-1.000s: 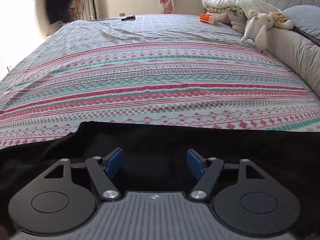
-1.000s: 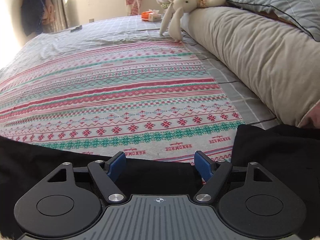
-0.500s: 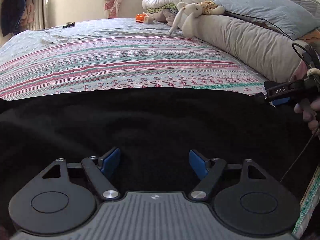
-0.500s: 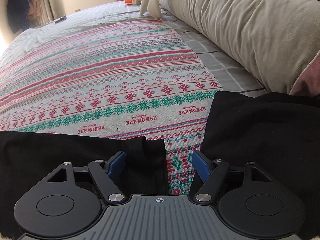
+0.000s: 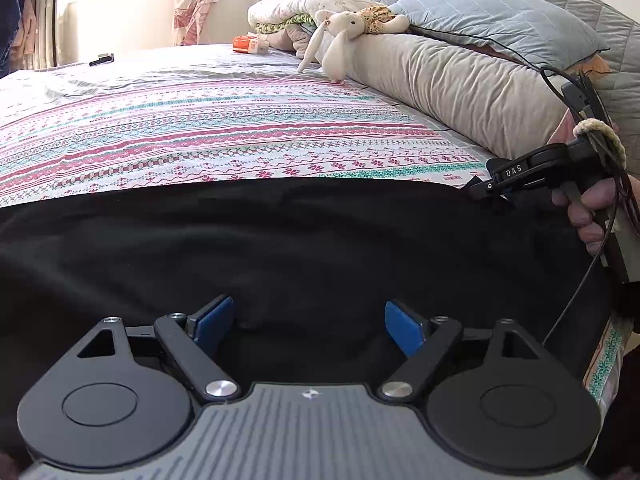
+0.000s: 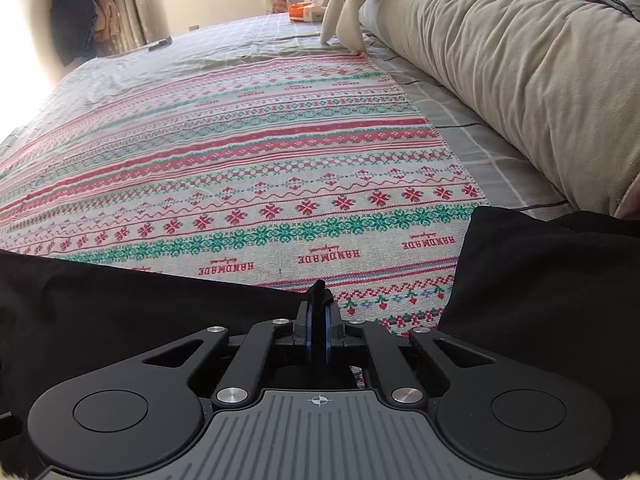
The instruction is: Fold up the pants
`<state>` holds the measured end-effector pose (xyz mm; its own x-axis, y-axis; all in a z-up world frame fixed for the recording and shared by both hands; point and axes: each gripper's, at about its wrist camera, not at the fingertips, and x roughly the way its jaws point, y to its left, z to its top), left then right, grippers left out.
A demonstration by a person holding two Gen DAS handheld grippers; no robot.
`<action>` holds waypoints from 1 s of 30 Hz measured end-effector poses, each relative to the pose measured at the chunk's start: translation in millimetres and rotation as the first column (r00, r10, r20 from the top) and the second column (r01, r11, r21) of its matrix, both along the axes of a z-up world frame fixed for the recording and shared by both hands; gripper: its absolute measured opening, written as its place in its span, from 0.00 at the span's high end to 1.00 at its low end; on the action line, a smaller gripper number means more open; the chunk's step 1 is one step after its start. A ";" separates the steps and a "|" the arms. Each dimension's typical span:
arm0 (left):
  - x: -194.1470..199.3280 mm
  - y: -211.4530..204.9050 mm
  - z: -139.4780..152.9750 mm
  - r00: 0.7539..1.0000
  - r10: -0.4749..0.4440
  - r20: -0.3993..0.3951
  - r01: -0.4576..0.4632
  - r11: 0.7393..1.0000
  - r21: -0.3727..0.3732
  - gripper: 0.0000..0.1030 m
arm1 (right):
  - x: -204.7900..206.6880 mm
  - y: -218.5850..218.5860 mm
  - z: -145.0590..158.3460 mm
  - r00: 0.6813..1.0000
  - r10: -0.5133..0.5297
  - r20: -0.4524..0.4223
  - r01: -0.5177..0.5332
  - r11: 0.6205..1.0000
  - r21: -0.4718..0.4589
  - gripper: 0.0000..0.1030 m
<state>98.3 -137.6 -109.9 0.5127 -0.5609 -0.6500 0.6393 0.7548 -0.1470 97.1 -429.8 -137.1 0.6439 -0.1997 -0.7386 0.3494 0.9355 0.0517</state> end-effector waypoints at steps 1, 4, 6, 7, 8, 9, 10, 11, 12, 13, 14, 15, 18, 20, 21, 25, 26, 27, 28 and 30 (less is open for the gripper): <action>1.1 0.5 0.5 1.000 0.003 -0.005 -0.003 1.000 -0.005 0.00 | 0.0 1.0 1.6 1.000 -0.006 0.013 0.006 1.000 -0.009 0.97; 7.3 4.6 1.4 0.999 0.019 -0.037 -0.021 0.999 -0.038 0.00 | 2.5 7.4 15.4 0.996 0.001 0.095 0.005 0.998 -0.065 0.97; 13.2 4.3 1.3 0.997 0.031 -0.066 -0.035 0.997 -0.067 0.00 | 7.6 12.5 26.7 0.988 0.030 0.149 -0.015 0.995 -0.100 0.97; 15.3 3.5 1.4 0.997 0.033 -0.074 -0.039 0.996 -0.078 0.00 | 12.2 14.9 32.5 0.985 0.047 0.166 -0.026 0.992 -0.123 0.97; 16.9 3.0 1.4 0.996 0.035 -0.081 -0.042 0.995 -0.088 0.00 | 18.8 16.6 38.4 0.983 0.060 0.176 -0.033 0.988 -0.152 0.97; 18.6 1.6 1.0 0.995 0.036 -0.089 -0.045 0.994 -0.100 0.00 | 25.4 16.5 43.2 0.982 0.064 0.180 -0.032 0.984 -0.176 0.97; 20.7 0.7 0.8 0.995 0.036 -0.095 -0.046 0.993 -0.110 0.00 | 31.6 13.9 46.5 0.980 0.064 0.187 -0.029 0.982 -0.185 0.97; 22.1 0.0 0.5 0.994 0.037 -0.099 -0.049 0.991 -0.122 0.00 | 36.8 10.6 48.8 0.979 0.059 0.194 -0.023 0.982 -0.185 0.97; 23.1 -0.4 0.4 0.994 0.037 -0.103 -0.051 0.990 -0.134 0.00 | 43.3 6.2 50.6 0.979 0.048 0.197 -0.011 0.982 -0.188 0.97; 24.6 -1.4 -0.2 0.993 0.033 -0.114 -0.049 0.988 -0.145 0.00 | 49.2 2.0 50.5 0.980 0.037 0.194 0.000 0.981 -0.192 0.97; 25.5 -2.7 -0.8 0.992 0.027 -0.123 -0.046 0.987 -0.153 0.00 | 55.1 -2.1 48.6 0.983 0.030 0.184 0.006 0.981 -0.193 0.97; 24.8 -4.9 -0.6 0.993 0.020 -0.117 -0.038 0.987 -0.154 0.00 | 61.1 -6.9 44.4 0.985 0.022 0.169 0.010 0.983 -0.185 0.97; 22.8 -10.6 1.9 0.995 0.012 -0.102 -0.026 0.991 -0.131 0.00 | 73.9 -24.8 17.7 0.994 -0.034 0.105 0.047 0.991 -0.125 0.86; 21.7 -8.6 3.0 0.993 0.005 -0.116 -0.022 0.989 -0.144 0.00 | 70.4 -30.9 18.6 0.993 -0.085 0.077 0.093 0.989 -0.111 0.84; 21.0 -7.4 3.9 0.992 0.005 -0.122 -0.023 0.988 -0.152 0.00 | 64.2 -32.6 25.1 0.993 -0.085 0.087 0.094 0.990 -0.106 0.77; 16.3 -1.5 11.2 0.992 -0.025 -0.123 0.002 0.983 -0.182 0.00 | 30.0 -39.1 48.6 0.991 -0.108 0.082 0.112 0.992 -0.054 0.44; 12.9 -1.1 13.6 0.992 -0.041 -0.116 0.019 0.982 -0.188 0.00 | 22.3 -40.6 49.7 0.992 -0.115 0.059 0.117 0.993 -0.033 0.44; 9.2 -1.4 15.5 0.992 -0.059 -0.108 0.037 0.981 -0.192 0.00 | 15.5 -42.9 49.3 0.992 -0.124 0.026 0.125 0.992 -0.002 0.44; 5.1 -1.8 17.0 0.992 -0.080 -0.099 0.059 0.979 -0.195 0.00 | 9.4 -44.9 47.4 0.992 -0.129 -0.002 0.129 0.991 0.037 0.44; -5.4 -3.7 18.8 0.987 -0.136 -0.079 0.119 0.974 -0.193 0.02 | -1.7 -44.4 41.0 0.992 -0.114 -0.052 0.119 0.987 0.105 0.44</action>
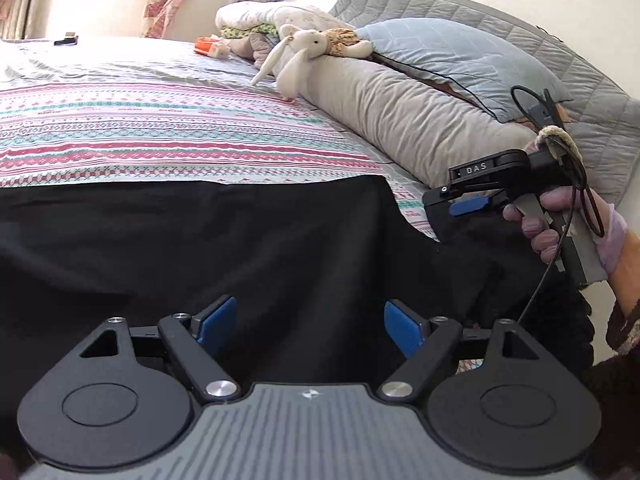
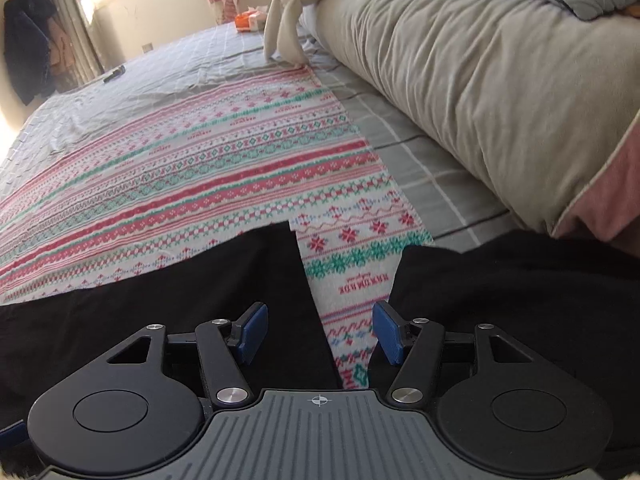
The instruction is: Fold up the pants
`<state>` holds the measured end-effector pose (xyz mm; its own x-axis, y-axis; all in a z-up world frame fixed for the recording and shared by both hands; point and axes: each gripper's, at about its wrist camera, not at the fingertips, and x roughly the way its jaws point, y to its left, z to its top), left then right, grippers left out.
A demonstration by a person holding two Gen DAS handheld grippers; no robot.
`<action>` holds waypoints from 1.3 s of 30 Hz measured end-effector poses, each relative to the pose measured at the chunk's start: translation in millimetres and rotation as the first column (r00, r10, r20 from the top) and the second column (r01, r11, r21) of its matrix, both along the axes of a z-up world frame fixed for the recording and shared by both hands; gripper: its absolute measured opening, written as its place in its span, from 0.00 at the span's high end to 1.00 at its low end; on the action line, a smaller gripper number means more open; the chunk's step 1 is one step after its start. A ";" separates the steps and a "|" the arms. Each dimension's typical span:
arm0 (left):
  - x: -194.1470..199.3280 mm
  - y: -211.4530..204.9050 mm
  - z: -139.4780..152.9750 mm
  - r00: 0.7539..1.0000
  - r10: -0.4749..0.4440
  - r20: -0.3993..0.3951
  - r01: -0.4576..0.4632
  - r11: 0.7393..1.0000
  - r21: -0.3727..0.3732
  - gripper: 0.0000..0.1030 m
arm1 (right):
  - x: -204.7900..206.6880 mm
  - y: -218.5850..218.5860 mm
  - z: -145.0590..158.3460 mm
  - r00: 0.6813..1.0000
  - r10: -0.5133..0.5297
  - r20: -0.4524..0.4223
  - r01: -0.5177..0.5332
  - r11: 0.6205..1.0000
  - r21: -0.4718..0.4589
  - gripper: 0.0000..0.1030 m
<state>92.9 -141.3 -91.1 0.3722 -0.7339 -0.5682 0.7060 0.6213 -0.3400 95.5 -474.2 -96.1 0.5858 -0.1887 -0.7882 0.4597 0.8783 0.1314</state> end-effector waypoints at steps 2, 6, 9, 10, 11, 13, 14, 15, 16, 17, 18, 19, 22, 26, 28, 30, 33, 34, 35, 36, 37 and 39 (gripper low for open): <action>-9.9 -4.5 1.0 0.997 -0.073 0.006 0.073 0.997 0.001 0.05 | -5.9 6.7 -6.6 0.998 0.024 -0.050 -0.023 1.000 0.021 0.44; -32.0 -20.1 -1.7 0.972 -0.235 0.017 0.234 0.971 0.050 0.08 | -14.7 26.0 -15.3 0.986 0.052 -0.161 -0.060 0.997 -0.045 0.48; -48.8 -35.6 -14.1 0.948 -0.317 0.033 0.307 0.936 0.175 0.13 | -24.5 38.2 -10.8 0.979 0.077 -0.191 -0.089 0.994 -0.057 0.50; -53.3 -38.7 -17.5 0.944 -0.324 0.056 0.306 0.929 0.208 0.14 | -27.5 41.3 -8.9 0.976 0.077 -0.205 -0.094 0.993 -0.070 0.52; -59.2 -40.6 -18.8 0.938 -0.331 0.105 0.300 0.924 0.236 0.14 | -30.3 43.7 -8.3 0.974 0.074 -0.216 -0.094 0.992 -0.083 0.57; -65.8 -45.5 -20.4 0.926 -0.343 0.155 0.290 0.913 0.287 0.14 | -35.4 47.6 -10.0 0.968 0.069 -0.243 -0.099 0.988 -0.115 0.72; -68.3 -46.4 -20.9 0.924 -0.341 0.171 0.282 0.913 0.295 0.15 | -37.2 49.7 -12.2 0.964 0.072 -0.255 -0.107 0.986 -0.128 0.90; -66.5 -47.1 -21.1 0.928 -0.334 0.167 0.277 0.915 0.292 0.19 | -39.2 51.8 -14.4 0.962 0.081 -0.260 -0.119 0.984 -0.136 0.96; -65.3 -47.5 -20.8 0.932 -0.323 0.166 0.267 0.918 0.292 0.23 | -41.2 53.9 -14.3 0.963 0.090 -0.255 -0.129 0.982 -0.140 0.99; -63.8 -47.5 -19.7 0.936 -0.305 0.174 0.246 0.923 0.297 0.40 | -44.1 57.1 -11.1 0.966 0.096 -0.240 -0.134 0.979 -0.151 1.00; -61.8 -47.9 -19.0 0.941 -0.289 0.178 0.227 0.925 0.305 0.56 | -47.8 60.8 -4.8 0.971 0.095 -0.219 -0.135 0.976 -0.172 1.00; -59.0 -47.6 -18.6 0.945 -0.279 0.171 0.219 0.928 0.301 0.64 | -52.1 65.1 3.3 0.976 0.092 -0.197 -0.130 0.973 -0.189 1.00; -54.4 -45.3 -15.5 0.958 -0.262 0.120 0.226 0.941 0.254 0.74 | -55.9 71.9 16.4 0.975 0.073 -0.211 -0.124 0.963 -0.241 1.00; -58.9 -47.5 -17.7 0.935 -0.352 0.047 0.330 0.909 0.256 0.70 | -52.8 79.3 2.9 0.945 0.054 -0.323 -0.160 0.937 -0.311 0.97; -60.5 -44.9 -15.9 0.931 -0.363 0.033 0.345 0.907 0.243 0.64 | -52.9 82.3 -7.6 0.932 0.038 -0.359 -0.172 0.921 -0.349 0.92; -62.9 -40.4 -10.7 0.924 -0.383 0.003 0.372 0.900 0.226 0.46 | -55.6 86.7 -7.7 0.939 0.026 -0.344 -0.161 0.915 -0.369 0.83; -71.3 -24.0 0.8 0.926 -0.371 0.070 0.350 0.913 0.208 0.26 | -62.2 96.1 3.9 0.960 0.038 -0.278 -0.146 0.915 -0.377 0.64; -72.6 -16.7 4.4 0.930 -0.355 0.097 0.329 0.921 0.209 0.22 | -65.5 100.0 9.6 0.968 0.042 -0.249 -0.137 0.916 -0.376 0.58; -71.7 -9.4 8.3 0.936 -0.328 0.125 0.298 0.931 0.211 0.19 | -67.2 104.1 13.8 0.974 0.048 -0.221 -0.131 0.916 -0.378 0.49; -69.5 -2.7 11.2 0.942 -0.306 0.139 0.273 0.938 0.213 0.18 | -69.0 110.3 18.0 0.981 0.063 -0.184 -0.130 0.916 -0.381 0.44; -66.0 4.8 13.3 0.948 -0.281 0.147 0.247 0.945 0.215 0.18 | -70.7 115.9 20.2 0.984 0.081 -0.156 -0.136 0.916 -0.378 0.43; -54.6 24.0 16.8 0.965 -0.207 0.161 0.170 0.961 0.219 0.17 | -69.6 132.4 21.9 0.988 0.125 -0.094 -0.150 0.929 -0.338 0.41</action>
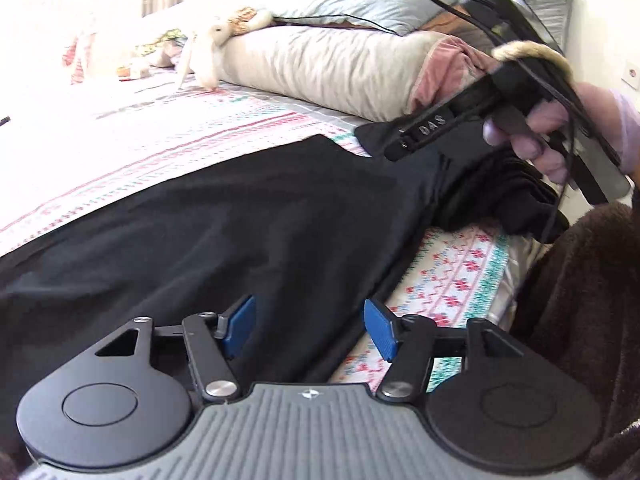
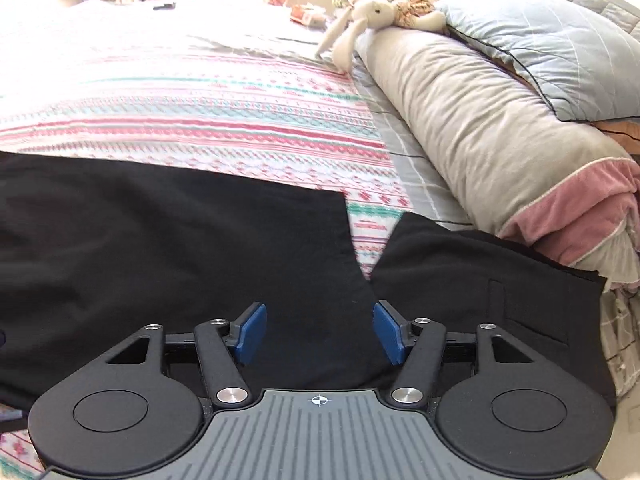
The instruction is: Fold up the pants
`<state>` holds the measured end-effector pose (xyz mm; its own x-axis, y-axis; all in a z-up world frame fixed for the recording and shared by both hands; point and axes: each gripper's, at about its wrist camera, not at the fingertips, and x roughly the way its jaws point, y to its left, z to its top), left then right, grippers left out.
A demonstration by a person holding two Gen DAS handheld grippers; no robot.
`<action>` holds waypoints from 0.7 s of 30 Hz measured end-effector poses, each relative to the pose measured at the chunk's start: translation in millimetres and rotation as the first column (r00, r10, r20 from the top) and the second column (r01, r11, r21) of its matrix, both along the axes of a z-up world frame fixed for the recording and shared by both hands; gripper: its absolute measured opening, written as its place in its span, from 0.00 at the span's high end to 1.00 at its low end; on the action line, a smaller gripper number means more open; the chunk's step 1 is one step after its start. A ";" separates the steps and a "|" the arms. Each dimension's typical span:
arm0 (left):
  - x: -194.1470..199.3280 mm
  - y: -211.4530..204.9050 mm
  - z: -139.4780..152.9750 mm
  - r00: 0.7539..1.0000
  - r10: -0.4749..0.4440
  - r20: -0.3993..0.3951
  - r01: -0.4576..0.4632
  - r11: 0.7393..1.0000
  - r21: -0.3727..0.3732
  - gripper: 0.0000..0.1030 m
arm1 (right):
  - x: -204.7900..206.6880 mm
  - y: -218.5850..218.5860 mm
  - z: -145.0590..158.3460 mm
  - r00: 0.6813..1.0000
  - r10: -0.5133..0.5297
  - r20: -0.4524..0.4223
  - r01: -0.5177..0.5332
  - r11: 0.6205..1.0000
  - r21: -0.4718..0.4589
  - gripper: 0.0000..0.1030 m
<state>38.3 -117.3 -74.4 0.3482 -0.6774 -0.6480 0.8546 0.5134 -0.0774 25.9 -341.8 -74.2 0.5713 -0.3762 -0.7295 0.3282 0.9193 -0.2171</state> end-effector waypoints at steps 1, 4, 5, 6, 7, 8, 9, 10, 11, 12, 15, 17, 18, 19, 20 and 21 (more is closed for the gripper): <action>5.1 8.9 0.9 0.999 0.034 0.004 -0.034 0.999 0.002 0.17 | 0.8 8.1 -1.8 1.000 0.019 0.024 -0.020 0.999 0.038 0.40; 23.5 40.8 1.6 0.986 0.164 0.028 -0.164 0.986 0.028 0.17 | 9.8 37.5 -12.3 0.995 0.079 0.063 -0.088 0.983 0.159 0.40; 30.3 55.3 0.6 0.977 0.209 0.043 -0.211 0.977 0.044 0.17 | 13.8 47.9 -17.0 0.993 0.096 0.067 -0.107 0.977 0.184 0.40; 35.2 66.8 -0.4 0.968 0.242 0.058 -0.246 0.967 0.061 0.17 | 18.9 61.7 -22.6 0.991 0.118 0.070 -0.130 0.970 0.206 0.40; 40.0 77.5 -1.6 0.959 0.273 0.072 -0.278 0.957 0.077 0.17 | 23.0 74.8 -27.6 0.988 0.137 0.075 -0.150 0.964 0.219 0.40; 45.1 89.5 -2.8 0.949 0.302 0.087 -0.310 0.946 0.094 0.17 | 26.7 85.6 -31.5 0.985 0.154 0.081 -0.169 0.959 0.228 0.40; 49.4 100.1 -4.7 0.940 0.327 0.099 -0.337 0.935 0.108 0.17 | 31.4 103.0 -37.3 0.980 0.179 0.091 -0.196 0.950 0.242 0.40; 53.5 109.8 -7.1 0.931 0.349 0.109 -0.361 0.924 0.124 0.17 | 35.8 116.6 -41.3 0.975 0.199 0.099 -0.218 0.942 0.254 0.40; 56.9 117.3 -9.5 0.924 0.364 0.113 -0.377 0.916 0.138 0.17 | 39.9 128.9 -43.7 0.970 0.218 0.107 -0.240 0.934 0.265 0.40; 61.2 127.4 -13.9 0.917 0.382 0.115 -0.397 0.904 0.161 0.17 | 43.8 143.7 -46.5 0.963 0.242 0.121 -0.266 0.924 0.275 0.40; 64.8 147.2 -26.9 0.912 0.396 0.102 -0.409 0.884 0.225 0.16 | 50.8 177.1 -58.2 0.937 0.316 0.150 -0.347 0.898 0.270 0.40; 55.8 162.5 -28.3 0.921 0.385 0.066 -0.390 0.902 0.183 0.17 | 48.9 191.7 -70.4 0.930 0.346 0.127 -0.367 0.896 0.248 0.38; 50.6 168.2 -27.9 0.926 0.376 0.047 -0.378 0.910 0.172 0.17 | 40.8 200.6 -77.1 0.922 0.360 0.144 -0.383 0.904 0.190 0.38; 44.3 173.5 -28.4 0.932 0.360 0.034 -0.360 0.918 0.163 0.17 | 33.1 205.2 -79.6 0.914 0.377 0.151 -0.399 0.903 0.161 0.38; 37.0 179.4 -29.4 0.938 0.345 0.032 -0.345 0.926 0.151 0.17 | 23.0 205.6 -79.2 0.913 0.377 0.155 -0.400 0.902 0.162 0.38; 31.3 183.0 -29.9 0.944 0.330 0.029 -0.331 0.932 0.146 0.17 | 12.8 207.7 -78.7 0.916 0.372 0.148 -0.394 0.903 0.172 0.38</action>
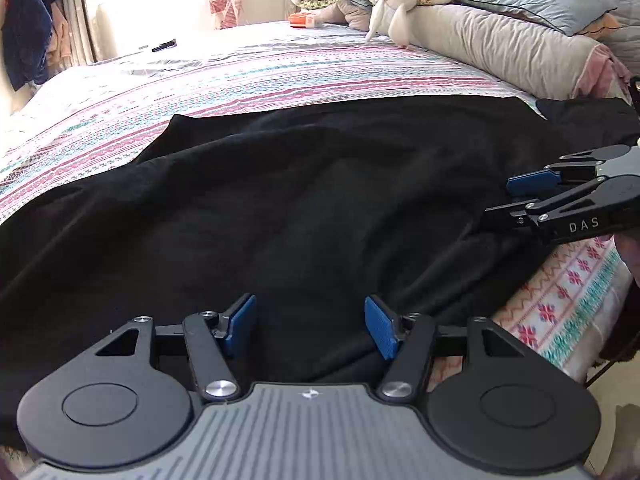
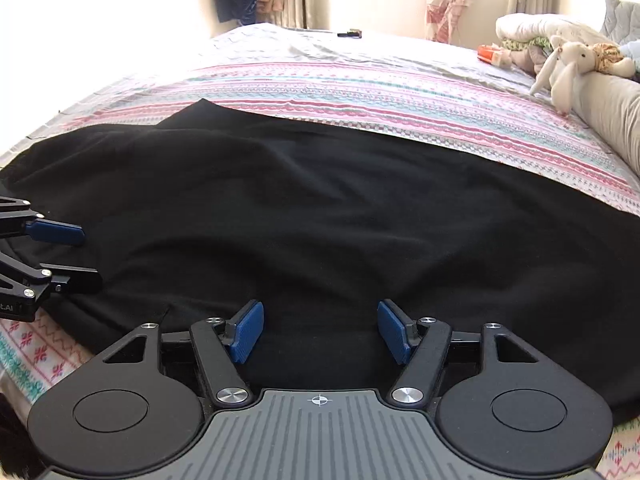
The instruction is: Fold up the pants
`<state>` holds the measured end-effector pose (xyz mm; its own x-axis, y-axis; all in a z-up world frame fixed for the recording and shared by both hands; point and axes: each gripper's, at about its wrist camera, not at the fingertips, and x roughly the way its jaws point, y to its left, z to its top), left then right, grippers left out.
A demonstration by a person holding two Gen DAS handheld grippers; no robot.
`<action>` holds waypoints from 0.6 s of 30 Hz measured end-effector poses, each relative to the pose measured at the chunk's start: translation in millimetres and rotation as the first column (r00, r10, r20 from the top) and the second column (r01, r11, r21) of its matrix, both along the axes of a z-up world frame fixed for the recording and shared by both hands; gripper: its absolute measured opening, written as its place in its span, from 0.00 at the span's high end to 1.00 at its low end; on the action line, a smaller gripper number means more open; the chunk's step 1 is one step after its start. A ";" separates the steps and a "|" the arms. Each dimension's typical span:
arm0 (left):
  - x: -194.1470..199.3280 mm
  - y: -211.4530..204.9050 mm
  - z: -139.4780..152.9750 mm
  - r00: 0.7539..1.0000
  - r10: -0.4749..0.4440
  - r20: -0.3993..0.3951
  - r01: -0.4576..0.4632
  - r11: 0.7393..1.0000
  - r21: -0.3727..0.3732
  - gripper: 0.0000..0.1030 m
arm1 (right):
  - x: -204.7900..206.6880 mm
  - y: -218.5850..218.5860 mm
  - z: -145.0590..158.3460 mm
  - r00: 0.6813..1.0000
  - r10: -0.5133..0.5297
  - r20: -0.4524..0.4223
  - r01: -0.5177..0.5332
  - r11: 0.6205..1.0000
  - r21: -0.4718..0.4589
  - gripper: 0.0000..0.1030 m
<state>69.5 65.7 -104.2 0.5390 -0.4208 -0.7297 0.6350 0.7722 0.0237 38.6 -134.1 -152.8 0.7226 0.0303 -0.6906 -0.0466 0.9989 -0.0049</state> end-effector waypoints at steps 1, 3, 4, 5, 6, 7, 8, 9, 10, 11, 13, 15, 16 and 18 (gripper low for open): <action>-5.2 2.8 0.7 1.000 -0.016 -0.003 0.016 1.000 -0.006 0.17 | -7.0 -0.3 0.8 1.000 0.002 -0.005 -0.002 1.000 0.001 0.38; -12.0 15.0 4.2 0.998 -0.053 -0.037 0.052 0.998 -0.020 0.17 | -22.3 2.4 1.0 1.000 0.013 -0.007 -0.013 1.000 -0.022 0.38; -16.2 17.4 5.5 0.997 -0.071 -0.041 0.070 0.997 -0.014 0.17 | -24.8 4.4 0.9 1.000 0.013 -0.013 -0.013 0.999 -0.032 0.38; -20.5 19.9 7.2 0.995 -0.092 -0.048 0.092 0.996 -0.010 0.17 | -27.1 5.1 2.5 1.000 0.013 -0.022 -0.014 0.999 -0.037 0.38; -24.7 22.6 9.2 0.993 -0.104 -0.053 0.104 0.995 -0.006 0.18 | -28.8 6.1 4.7 0.999 0.011 -0.041 -0.013 0.999 -0.041 0.39; -27.4 25.7 11.3 0.993 -0.104 -0.055 0.104 0.995 -0.007 0.19 | -29.2 7.0 7.1 0.998 0.009 -0.055 -0.011 0.999 -0.042 0.39; -24.0 30.7 10.2 0.995 -0.090 -0.051 0.089 0.996 -0.018 0.20 | -29.4 8.7 9.5 0.998 0.009 -0.059 -0.011 0.999 -0.039 0.41; -24.0 35.7 11.6 0.997 -0.062 -0.039 0.061 0.998 -0.032 0.20 | -32.2 10.8 12.5 0.999 0.025 -0.038 -0.025 0.999 -0.022 0.41; -23.3 41.0 13.6 0.999 -0.029 -0.026 0.028 0.999 -0.041 0.20 | -33.7 13.6 15.5 0.999 0.048 -0.013 -0.048 0.999 -0.006 0.41; -22.1 45.9 15.5 1.000 0.001 -0.013 -0.001 0.999 -0.046 0.20 | -34.5 18.3 18.0 0.997 0.075 0.003 -0.075 0.997 0.000 0.41; -19.3 57.7 18.0 0.998 0.063 0.016 -0.063 0.997 -0.036 0.20 | -33.7 36.7 21.1 0.989 0.148 0.013 -0.148 0.989 -0.021 0.42; -16.6 65.6 18.3 0.992 0.114 0.057 -0.114 0.993 -0.003 0.20 | -32.3 54.7 20.2 0.978 0.209 0.017 -0.208 0.976 -0.059 0.47; -18.4 67.6 17.7 0.988 0.130 0.085 -0.132 0.991 0.020 0.20 | -31.4 64.6 19.2 0.971 0.240 0.021 -0.237 0.968 -0.082 0.49; -17.6 69.7 14.2 0.985 0.135 0.105 -0.141 0.989 0.046 0.20 | -27.1 83.9 16.3 0.957 0.288 0.033 -0.282 0.950 -0.137 0.53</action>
<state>51.9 135.4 -90.0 0.6611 -0.2993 -0.6880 0.5148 0.8480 0.1257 11.6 -50.2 -136.6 0.7317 0.1532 -0.6642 -0.3256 0.9346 -0.1430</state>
